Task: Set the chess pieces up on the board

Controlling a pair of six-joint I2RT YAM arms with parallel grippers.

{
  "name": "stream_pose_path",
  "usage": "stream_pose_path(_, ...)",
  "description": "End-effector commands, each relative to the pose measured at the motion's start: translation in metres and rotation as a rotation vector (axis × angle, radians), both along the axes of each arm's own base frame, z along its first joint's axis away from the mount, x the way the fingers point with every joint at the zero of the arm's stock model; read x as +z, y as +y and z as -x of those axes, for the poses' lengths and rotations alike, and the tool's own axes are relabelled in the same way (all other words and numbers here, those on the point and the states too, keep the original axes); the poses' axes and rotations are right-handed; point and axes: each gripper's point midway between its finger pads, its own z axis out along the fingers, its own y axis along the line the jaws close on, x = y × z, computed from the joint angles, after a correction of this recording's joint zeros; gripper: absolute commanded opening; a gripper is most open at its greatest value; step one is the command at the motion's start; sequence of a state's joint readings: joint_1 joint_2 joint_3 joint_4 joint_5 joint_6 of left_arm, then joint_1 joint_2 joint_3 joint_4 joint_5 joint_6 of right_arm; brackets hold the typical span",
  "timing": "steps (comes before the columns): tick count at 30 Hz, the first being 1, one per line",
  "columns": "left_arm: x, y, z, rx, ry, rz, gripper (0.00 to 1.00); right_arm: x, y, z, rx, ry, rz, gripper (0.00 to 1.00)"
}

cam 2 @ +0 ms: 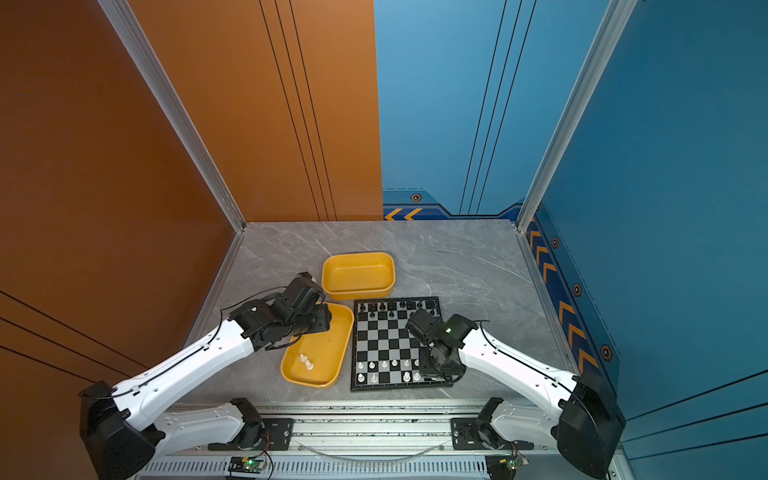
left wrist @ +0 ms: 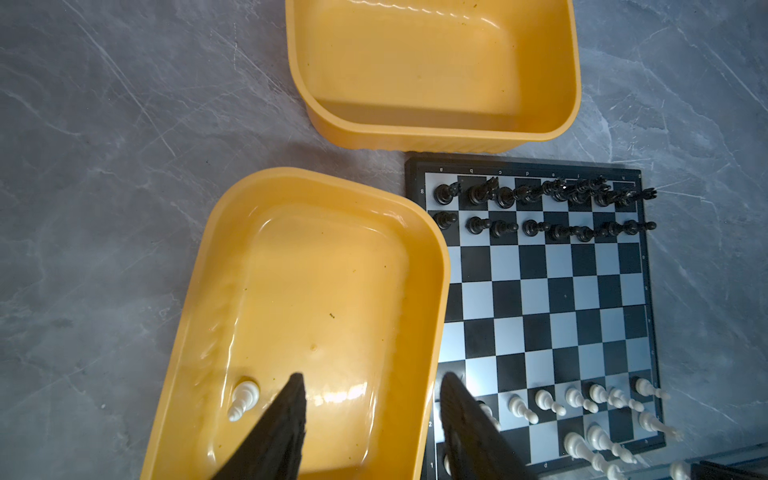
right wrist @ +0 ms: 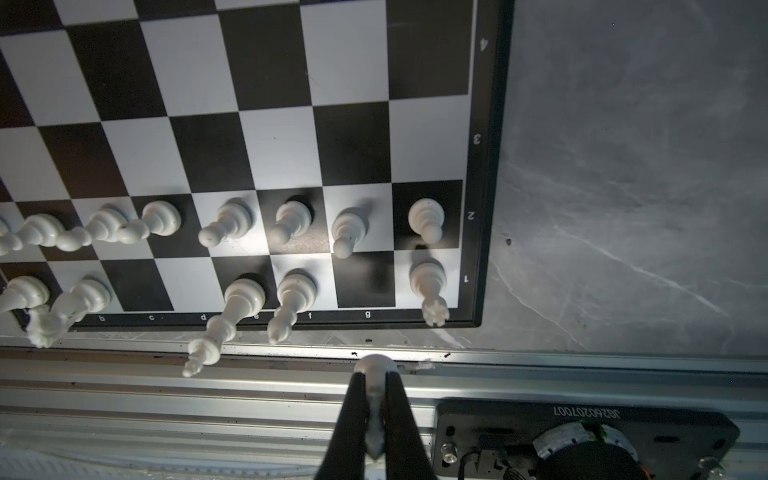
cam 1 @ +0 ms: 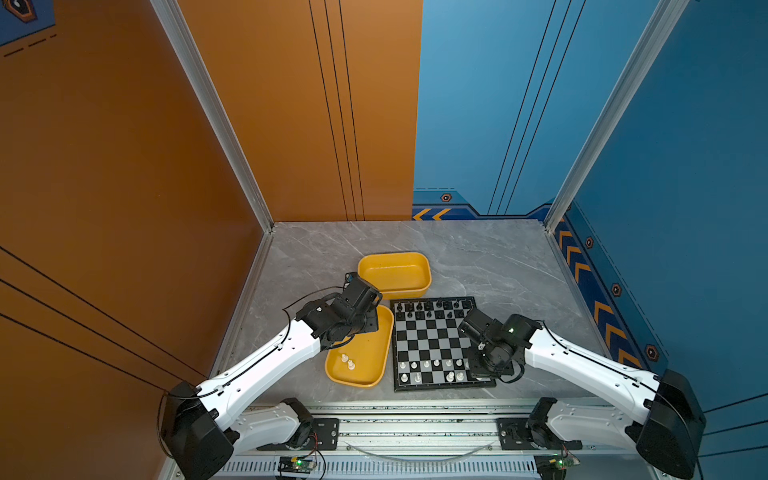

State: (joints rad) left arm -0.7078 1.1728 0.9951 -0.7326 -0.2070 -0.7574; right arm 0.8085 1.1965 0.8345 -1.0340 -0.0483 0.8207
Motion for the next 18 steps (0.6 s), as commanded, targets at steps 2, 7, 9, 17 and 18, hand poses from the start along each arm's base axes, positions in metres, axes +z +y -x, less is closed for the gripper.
stream_pose_path(2,0.013,0.003,0.0,0.022,-0.028,-0.002,0.54,-0.008,0.005,-0.006,-0.001,-0.006,0.003,0.0)
stream_pose_path(7,0.012,0.005,0.001,0.025,-0.024,-0.012,0.54,-0.015,0.008,-0.011,0.015,0.003,0.017,0.0)
stream_pose_path(9,0.012,0.006,0.001,0.025,-0.025,-0.016,0.54,-0.018,0.008,-0.011,0.023,0.01,0.029,0.0)
stream_pose_path(17,0.011,0.008,0.003,0.025,-0.021,-0.028,0.53,-0.027,0.008,-0.011,0.035,0.039,0.054,0.0)
stream_pose_path(18,0.01,0.009,0.002,0.027,-0.02,-0.03,0.53,-0.028,0.008,-0.011,0.033,0.041,0.056,0.0)
